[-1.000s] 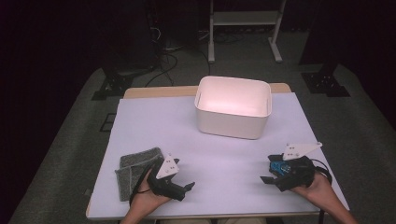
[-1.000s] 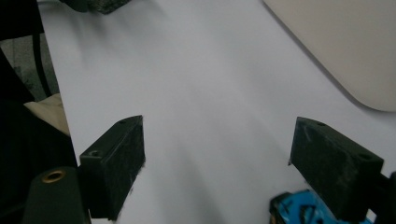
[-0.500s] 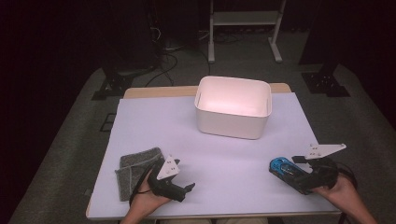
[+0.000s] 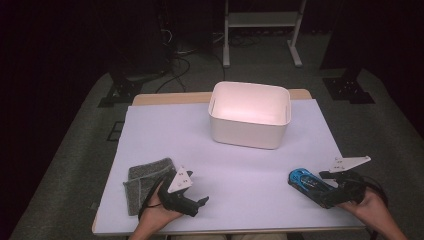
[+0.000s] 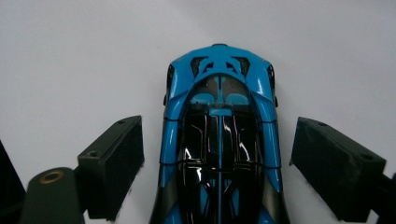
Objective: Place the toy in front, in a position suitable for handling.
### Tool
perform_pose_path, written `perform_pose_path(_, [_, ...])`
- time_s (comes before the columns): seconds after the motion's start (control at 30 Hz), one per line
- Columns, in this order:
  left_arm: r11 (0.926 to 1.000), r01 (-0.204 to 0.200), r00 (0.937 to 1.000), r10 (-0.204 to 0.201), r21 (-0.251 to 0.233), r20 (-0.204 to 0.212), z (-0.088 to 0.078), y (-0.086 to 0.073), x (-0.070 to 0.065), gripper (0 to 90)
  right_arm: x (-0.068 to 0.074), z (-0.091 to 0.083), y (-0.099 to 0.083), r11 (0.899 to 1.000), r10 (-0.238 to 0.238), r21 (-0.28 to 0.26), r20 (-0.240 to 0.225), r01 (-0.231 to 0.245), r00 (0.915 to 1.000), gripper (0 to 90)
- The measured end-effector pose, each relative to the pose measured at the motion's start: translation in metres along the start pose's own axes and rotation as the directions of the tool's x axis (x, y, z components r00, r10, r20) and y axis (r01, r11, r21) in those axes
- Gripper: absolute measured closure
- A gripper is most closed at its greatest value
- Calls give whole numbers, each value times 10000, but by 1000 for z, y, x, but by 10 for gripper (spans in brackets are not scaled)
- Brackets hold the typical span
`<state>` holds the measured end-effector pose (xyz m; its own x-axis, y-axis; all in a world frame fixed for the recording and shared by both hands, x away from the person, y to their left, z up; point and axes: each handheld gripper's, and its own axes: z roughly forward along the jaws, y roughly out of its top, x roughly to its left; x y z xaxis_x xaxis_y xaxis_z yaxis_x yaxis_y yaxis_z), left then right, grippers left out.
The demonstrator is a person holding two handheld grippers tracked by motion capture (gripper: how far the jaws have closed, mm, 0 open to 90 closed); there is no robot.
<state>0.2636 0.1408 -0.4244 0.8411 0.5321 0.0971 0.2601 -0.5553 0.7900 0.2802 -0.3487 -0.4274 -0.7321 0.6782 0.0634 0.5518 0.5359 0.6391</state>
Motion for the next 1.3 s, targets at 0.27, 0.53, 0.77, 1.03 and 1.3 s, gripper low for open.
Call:
perform_pose_path(0.27, [10000,17,10000,-17,3,5,0,0,0,56,0,9,-2,9990,-107,430,68,104,9999,157])
perform_pose_path(0.53, [10000,66,10000,-66,-31,-18,-1,-1,0,56,2,17,0,9970,-323,720,338,298,9989,161])
perform_pose_path(0.77, [10000,38,10000,-38,7,-7,-2,-1,1,56,5,23,-1,9935,-558,1018,539,501,9970,165])
perform_pose_path(1.03, [10000,28,10000,-29,-50,-23,-2,0,0,56,4,24,-1,9942,-515,970,528,462,9973,216])
perform_pose_path(1.3, [10000,-9,10000,9,-57,-52,-3,-1,0,57,5,23,1,9939,-490,1015,541,433,9973,248])
